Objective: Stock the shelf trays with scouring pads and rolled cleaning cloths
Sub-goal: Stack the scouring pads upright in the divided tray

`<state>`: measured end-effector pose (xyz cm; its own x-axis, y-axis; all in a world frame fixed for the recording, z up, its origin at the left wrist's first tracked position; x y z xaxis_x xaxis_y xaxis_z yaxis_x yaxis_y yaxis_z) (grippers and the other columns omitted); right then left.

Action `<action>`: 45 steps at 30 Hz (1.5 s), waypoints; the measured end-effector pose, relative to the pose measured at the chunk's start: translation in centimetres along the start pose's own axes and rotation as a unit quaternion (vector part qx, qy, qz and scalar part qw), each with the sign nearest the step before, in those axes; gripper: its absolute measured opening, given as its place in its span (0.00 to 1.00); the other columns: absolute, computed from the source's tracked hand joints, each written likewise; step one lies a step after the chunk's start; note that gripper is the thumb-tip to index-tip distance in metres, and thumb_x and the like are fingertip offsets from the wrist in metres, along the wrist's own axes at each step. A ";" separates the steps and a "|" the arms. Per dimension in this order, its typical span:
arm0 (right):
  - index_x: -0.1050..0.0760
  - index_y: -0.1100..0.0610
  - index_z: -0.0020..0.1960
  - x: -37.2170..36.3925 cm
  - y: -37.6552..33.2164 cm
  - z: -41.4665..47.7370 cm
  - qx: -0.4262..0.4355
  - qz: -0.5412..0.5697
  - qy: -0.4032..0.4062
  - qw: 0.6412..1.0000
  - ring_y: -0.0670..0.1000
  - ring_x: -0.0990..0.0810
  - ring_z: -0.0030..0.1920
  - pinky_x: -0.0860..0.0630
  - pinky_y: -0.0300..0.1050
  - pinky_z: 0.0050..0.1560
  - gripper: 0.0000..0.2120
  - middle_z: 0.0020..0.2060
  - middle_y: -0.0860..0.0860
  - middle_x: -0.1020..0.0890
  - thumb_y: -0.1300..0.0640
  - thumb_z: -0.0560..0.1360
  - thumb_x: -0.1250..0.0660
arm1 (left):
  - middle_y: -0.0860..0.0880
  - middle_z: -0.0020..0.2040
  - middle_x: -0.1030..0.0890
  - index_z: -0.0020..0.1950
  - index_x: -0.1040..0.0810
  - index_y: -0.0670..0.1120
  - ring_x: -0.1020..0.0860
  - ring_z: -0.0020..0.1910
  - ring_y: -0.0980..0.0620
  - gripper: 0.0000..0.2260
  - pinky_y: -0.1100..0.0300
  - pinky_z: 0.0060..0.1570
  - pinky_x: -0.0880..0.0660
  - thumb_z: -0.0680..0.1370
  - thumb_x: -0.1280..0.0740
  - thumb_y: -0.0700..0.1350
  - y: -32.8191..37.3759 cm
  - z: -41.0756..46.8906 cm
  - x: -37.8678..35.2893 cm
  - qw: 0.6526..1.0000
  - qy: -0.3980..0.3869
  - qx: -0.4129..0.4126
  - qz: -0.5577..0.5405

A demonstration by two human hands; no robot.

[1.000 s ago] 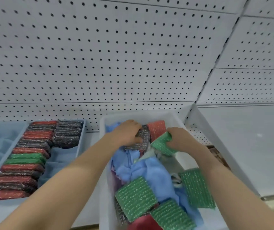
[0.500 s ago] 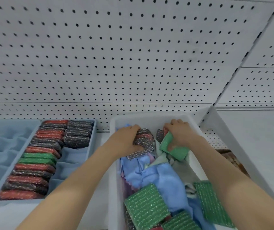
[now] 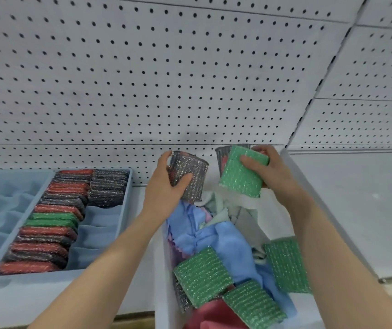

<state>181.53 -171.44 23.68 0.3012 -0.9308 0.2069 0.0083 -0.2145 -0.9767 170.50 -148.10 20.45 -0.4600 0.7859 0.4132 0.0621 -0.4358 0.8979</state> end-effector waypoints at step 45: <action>0.24 0.53 0.62 -34.1 -2.2 -4.4 0.157 -0.290 -0.023 0.944 0.51 0.23 0.43 0.30 0.44 0.47 0.13 0.49 0.51 0.19 0.59 0.78 0.35 | 0.51 0.63 0.27 0.65 0.36 0.64 0.27 0.63 0.49 0.23 0.43 0.62 0.26 0.73 0.33 0.54 -15.4 -4.7 32.8 0.978 0.187 0.019 -0.095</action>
<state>167.06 -140.50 18.98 0.2012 -0.6680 0.7164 0.4641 -0.5791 -0.6703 150.30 -117.71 19.43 -0.7578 0.6327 0.1596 -0.0271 -0.2749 0.9611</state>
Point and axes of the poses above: each hand's wrist, its own z-axis towards the middle knuckle, its own x-axis out of the back of the hand, y = z × x, the point moved 7 cm from there along z, towards the middle knuckle
